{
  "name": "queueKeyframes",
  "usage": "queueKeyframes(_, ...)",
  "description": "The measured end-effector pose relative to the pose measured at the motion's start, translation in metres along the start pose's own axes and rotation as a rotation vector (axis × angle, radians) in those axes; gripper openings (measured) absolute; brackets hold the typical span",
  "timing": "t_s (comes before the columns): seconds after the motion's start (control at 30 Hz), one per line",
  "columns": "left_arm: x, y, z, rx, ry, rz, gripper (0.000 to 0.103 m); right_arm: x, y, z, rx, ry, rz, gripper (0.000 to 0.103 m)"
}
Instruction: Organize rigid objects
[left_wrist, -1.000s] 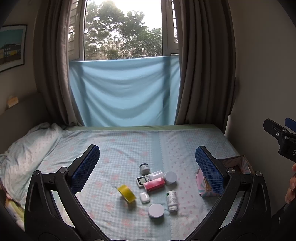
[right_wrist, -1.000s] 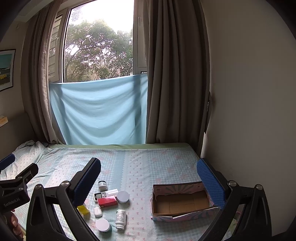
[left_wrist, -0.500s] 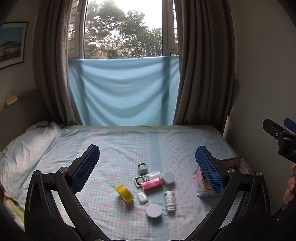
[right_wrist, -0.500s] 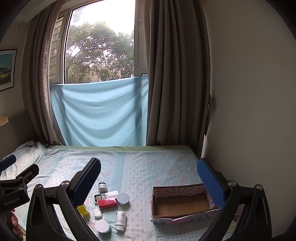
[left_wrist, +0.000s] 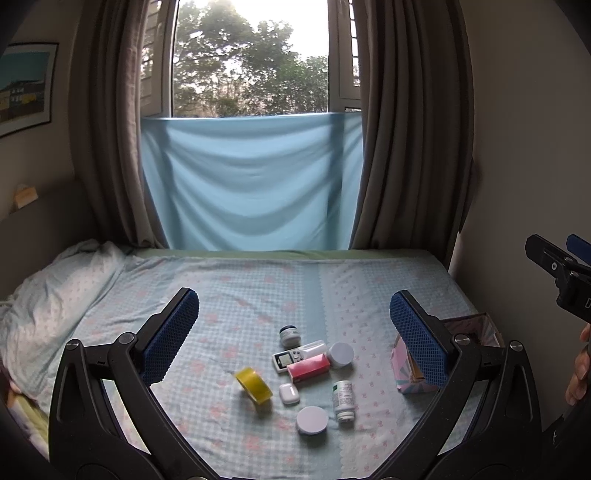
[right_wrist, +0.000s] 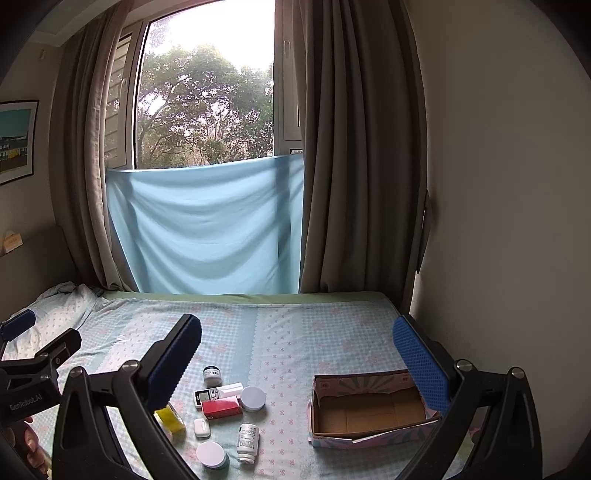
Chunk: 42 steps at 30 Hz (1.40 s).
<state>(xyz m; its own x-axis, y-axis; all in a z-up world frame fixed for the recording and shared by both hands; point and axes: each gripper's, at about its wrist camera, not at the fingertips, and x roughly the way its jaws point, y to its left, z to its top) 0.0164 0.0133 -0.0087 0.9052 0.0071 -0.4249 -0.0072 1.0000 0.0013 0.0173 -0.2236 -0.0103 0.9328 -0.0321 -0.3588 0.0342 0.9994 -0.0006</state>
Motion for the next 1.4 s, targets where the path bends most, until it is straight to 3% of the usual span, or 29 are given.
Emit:
queueKeyframes(0.37,0.014,0.014,0.002,0.010,0.018,-0.001,0.103,0.010,0.013,0.001,0.000,0.004,0.003,0.103)
queueKeyframes(0.6,0.055,0.046,-0.001,-0.015,0.162,0.024,0.103,0.041,0.032,-0.001,0.020,0.083,0.036,0.103)
queueKeyframes(0.7,0.080,0.066,-0.009,-0.038,0.241,0.032,0.103,0.065,0.043,-0.006,0.031,0.151,0.057,0.103)
queueKeyframes(0.93,0.165,0.106,-0.046,-0.090,0.466,0.039,0.103,0.146,0.066,-0.041,0.071,0.401,0.090,0.103)
queueKeyframes(1.23,0.292,0.131,-0.125,-0.197,0.763,0.029,0.103,0.256,0.104,-0.133,0.013,0.710,0.098,0.103)
queueKeyframes(1.4,0.347,0.137,-0.175,-0.295,0.900,0.049,0.103,0.306,0.106,-0.198,0.017,0.901,0.076,0.103)
